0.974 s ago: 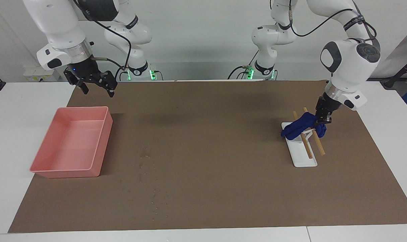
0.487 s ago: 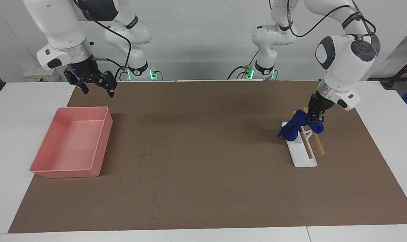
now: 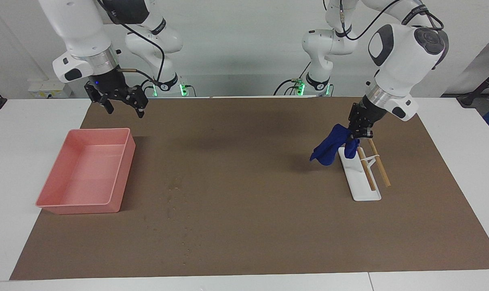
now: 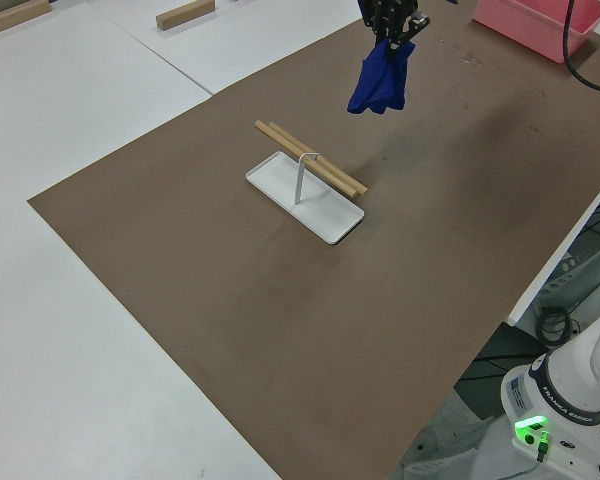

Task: Wipe water with towel using both arms
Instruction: 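Carry the towel toward the right gripper while the right gripper approaches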

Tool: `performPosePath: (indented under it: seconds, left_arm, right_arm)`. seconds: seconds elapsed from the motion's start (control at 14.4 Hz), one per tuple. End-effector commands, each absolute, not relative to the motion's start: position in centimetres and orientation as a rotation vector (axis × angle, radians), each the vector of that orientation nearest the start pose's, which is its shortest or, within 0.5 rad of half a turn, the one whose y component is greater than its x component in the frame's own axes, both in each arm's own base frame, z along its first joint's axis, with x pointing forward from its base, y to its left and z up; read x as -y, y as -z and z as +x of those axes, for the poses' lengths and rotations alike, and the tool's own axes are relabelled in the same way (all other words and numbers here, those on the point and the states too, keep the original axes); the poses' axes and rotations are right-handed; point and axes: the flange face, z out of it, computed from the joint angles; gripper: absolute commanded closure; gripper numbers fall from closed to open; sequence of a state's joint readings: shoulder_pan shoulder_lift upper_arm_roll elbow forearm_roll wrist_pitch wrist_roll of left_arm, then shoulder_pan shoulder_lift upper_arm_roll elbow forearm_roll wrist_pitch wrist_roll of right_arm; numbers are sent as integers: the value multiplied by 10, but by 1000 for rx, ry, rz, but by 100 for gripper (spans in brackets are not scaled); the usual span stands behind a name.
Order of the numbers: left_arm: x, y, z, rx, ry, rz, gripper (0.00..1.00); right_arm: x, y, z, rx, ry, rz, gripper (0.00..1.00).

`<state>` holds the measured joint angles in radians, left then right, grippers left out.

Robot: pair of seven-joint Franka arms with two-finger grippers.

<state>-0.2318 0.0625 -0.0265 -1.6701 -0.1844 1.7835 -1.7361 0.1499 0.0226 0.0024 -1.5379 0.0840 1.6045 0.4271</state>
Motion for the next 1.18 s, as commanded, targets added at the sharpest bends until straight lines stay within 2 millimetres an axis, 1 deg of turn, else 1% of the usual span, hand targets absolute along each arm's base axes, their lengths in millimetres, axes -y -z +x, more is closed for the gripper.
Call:
performPosePath:
  seconds: [0.0,0.14,0.21,0.35,0.49,0.56,0.63,0.7,0.77,0.9,0.97,1.11]
  left_arm:
    - [226,-577,551,2391,-208,-2323,100]
    - [274,-582,534,2447,-216,-2312,100]
    - [295,-584,525,2470,-220,-2311,100]
    - [325,-591,515,2589,-230,-2270,100]
    - [347,-601,508,2722,-251,-2231,100]
    - [353,-606,508,2784,-260,-2205,100]
    - [359,-609,505,2831,-269,-2177,100]
    - [367,-610,502,2858,-277,-2159,100]
    - [369,-615,501,2882,-285,-2155,100]
    - [375,-634,499,2928,-320,-2153,100]
    - [375,-635,499,2946,-331,-2127,100]
    - [376,-643,499,3021,-358,-2069,100]
  right_arm:
    - [-130,-629,554,-587,12,-2888,0]
    - [-167,-626,551,-765,6,-2829,0]
    - [-190,-624,549,-850,-4,-2798,1]
    - [-214,-618,550,-1049,-21,-2711,1]
    - [-236,-617,550,-1183,-79,-2588,1]
    - [-247,-612,553,-1257,-94,-2531,1]
    - [-259,-609,552,-1296,-94,-2499,1]
    - [-265,-606,552,-1300,-98,-2494,2]
    - [-268,-606,552,-1318,-120,-2471,4]
    - [-272,-608,557,-1379,-131,-2384,4]
    - [-274,-611,559,-1398,-124,-2355,4]
    - [-276,-610,562,-1408,-133,-2336,4]
